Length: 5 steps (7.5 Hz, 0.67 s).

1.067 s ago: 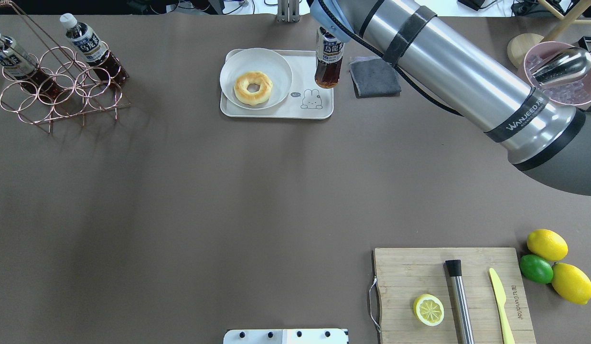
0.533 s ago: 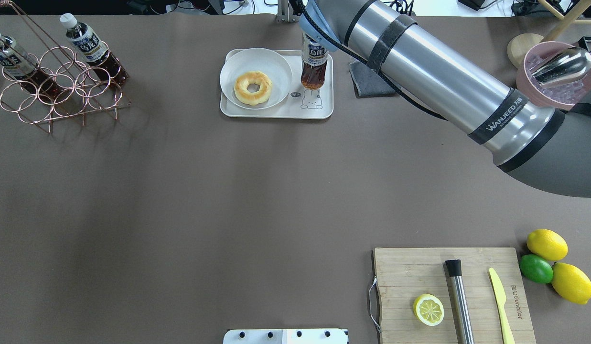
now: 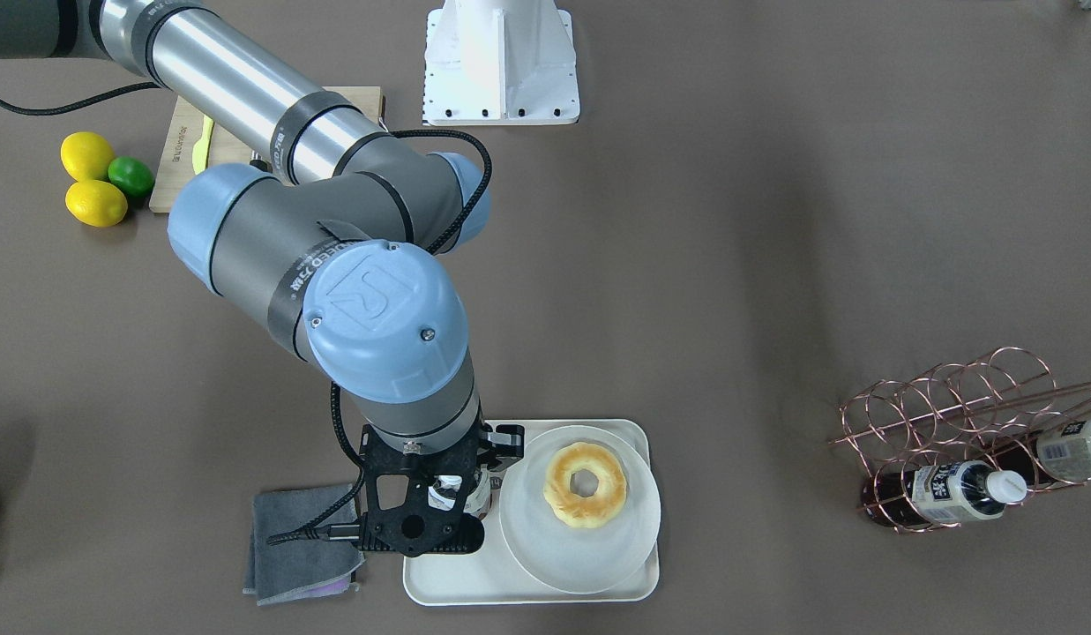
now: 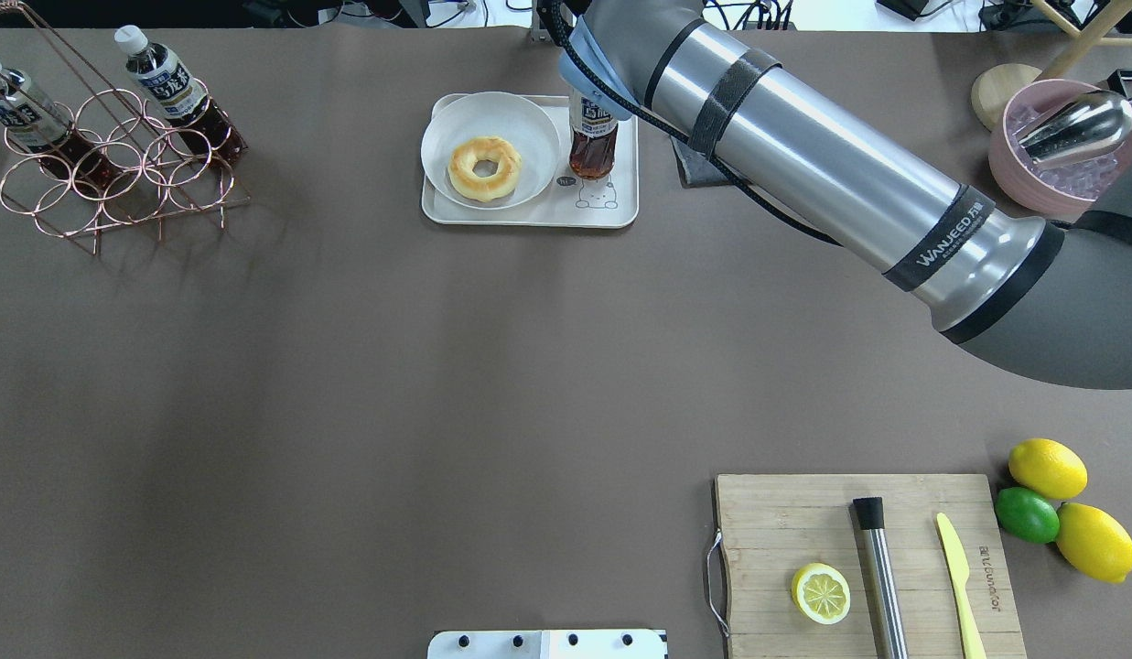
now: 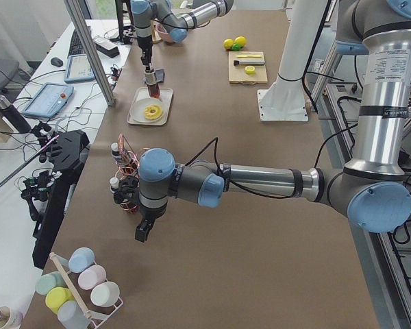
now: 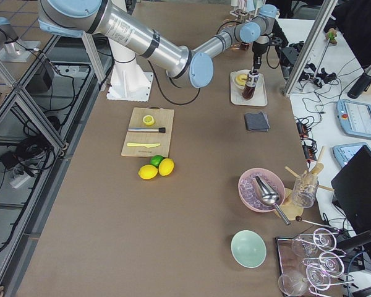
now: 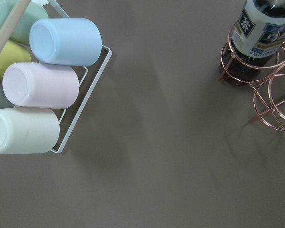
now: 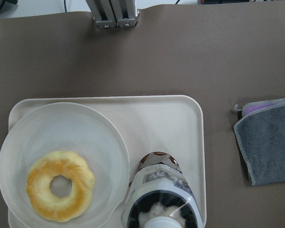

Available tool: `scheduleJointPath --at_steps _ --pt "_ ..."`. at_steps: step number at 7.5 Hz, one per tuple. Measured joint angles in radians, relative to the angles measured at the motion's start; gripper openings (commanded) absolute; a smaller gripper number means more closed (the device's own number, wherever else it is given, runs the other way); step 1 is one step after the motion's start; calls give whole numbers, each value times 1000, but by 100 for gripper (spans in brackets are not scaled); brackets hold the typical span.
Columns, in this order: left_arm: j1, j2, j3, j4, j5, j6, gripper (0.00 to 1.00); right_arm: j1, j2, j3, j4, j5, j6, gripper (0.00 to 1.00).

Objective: Place tea on tray
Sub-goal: 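Lower the bottle onto the tray beside the bowl and open the right gripper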

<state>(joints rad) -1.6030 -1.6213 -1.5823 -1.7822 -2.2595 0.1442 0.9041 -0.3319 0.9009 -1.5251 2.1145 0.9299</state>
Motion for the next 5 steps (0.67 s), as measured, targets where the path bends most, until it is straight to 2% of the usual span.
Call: scheduleJointPath --at_steps 2,3,4,5 --pt "0 -1 0 0 0 0 98 1 -8 2 -1 -9 -40 0" --pt "0 -2 -1 0 0 0 98 4 -11 2 -1 -13 -50 5" --pt "0 -3 0 0 0 0 98 7 -13 2 -1 -15 -58 68" --pt "0 -3 0 0 0 0 98 9 -16 1 -1 -17 -61 100"
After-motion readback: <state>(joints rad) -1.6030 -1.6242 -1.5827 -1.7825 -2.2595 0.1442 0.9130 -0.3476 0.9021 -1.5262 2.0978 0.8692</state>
